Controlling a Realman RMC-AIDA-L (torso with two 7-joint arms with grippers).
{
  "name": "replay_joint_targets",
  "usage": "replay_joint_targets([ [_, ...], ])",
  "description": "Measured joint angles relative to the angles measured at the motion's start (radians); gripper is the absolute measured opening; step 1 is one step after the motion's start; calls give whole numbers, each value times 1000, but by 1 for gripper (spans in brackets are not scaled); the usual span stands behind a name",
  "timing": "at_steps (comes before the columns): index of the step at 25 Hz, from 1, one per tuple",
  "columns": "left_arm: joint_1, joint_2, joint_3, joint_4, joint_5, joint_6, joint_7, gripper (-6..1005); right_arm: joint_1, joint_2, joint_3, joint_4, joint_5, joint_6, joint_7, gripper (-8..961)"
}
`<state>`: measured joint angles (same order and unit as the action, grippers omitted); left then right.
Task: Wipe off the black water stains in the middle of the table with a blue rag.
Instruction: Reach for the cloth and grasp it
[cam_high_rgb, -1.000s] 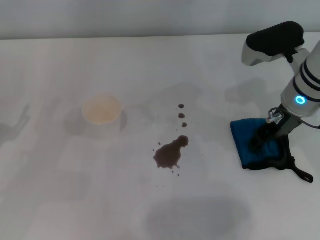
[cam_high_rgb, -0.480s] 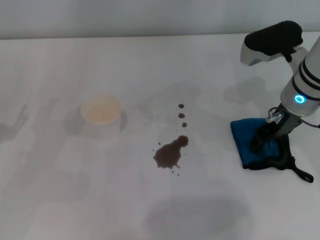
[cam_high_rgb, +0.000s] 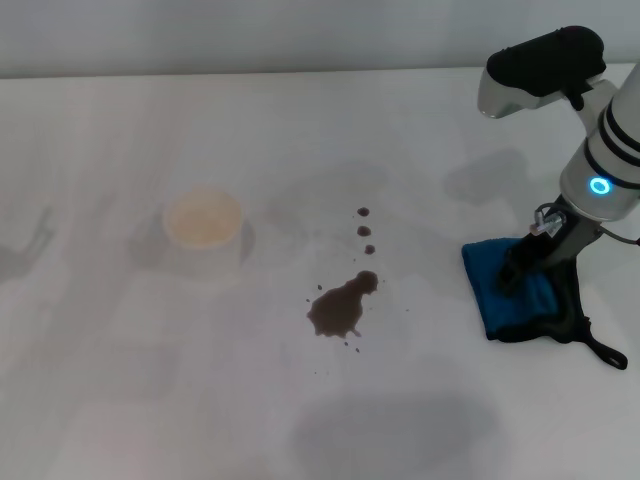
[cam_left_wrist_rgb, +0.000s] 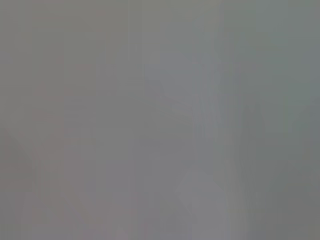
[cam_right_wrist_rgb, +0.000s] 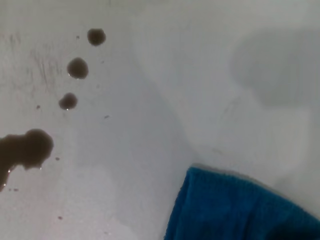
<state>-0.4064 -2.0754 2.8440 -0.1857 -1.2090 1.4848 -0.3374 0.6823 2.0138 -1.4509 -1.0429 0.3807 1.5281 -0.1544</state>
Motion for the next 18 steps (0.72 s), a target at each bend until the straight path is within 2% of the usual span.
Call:
replay_joint_targets([
  [18,0,-2,0,11,0,0,0,890,-3,-1,-3,9,-5,-15,-11,610],
])
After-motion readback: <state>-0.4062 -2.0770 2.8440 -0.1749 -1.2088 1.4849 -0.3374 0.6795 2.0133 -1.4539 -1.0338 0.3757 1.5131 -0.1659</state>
